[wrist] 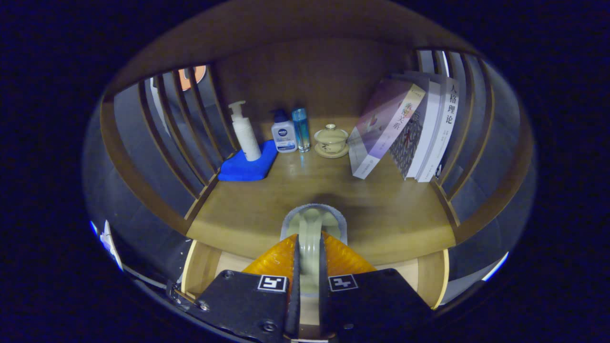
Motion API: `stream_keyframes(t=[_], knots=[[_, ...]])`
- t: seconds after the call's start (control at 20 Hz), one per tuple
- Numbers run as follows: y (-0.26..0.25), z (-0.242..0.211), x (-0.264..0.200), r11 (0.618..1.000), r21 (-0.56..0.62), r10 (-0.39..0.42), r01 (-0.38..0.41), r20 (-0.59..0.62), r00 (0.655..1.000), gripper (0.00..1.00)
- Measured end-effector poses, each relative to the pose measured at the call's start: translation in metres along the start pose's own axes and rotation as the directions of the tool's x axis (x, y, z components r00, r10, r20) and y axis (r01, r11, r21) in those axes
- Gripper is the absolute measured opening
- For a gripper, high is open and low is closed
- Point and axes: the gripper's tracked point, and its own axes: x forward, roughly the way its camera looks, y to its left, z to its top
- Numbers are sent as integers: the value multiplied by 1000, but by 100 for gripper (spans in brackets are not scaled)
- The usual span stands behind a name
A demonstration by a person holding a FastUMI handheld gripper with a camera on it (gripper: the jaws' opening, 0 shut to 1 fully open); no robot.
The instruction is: Pull open the drawer, take out the items inside it, and place them on the countertop above the cabinet.
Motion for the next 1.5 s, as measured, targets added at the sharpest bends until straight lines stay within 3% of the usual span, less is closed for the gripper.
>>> stream_keyframes(t=[1.05, 1.35, 1.5], knots=[[-2, 45, 99, 998, 6, -54, 55, -39, 998, 21], [-3, 47, 78, 998, 6, -59, 59, -5, 998, 43], [7, 44, 55, 1000, -14, -14, 15, 19, 1000, 56]])
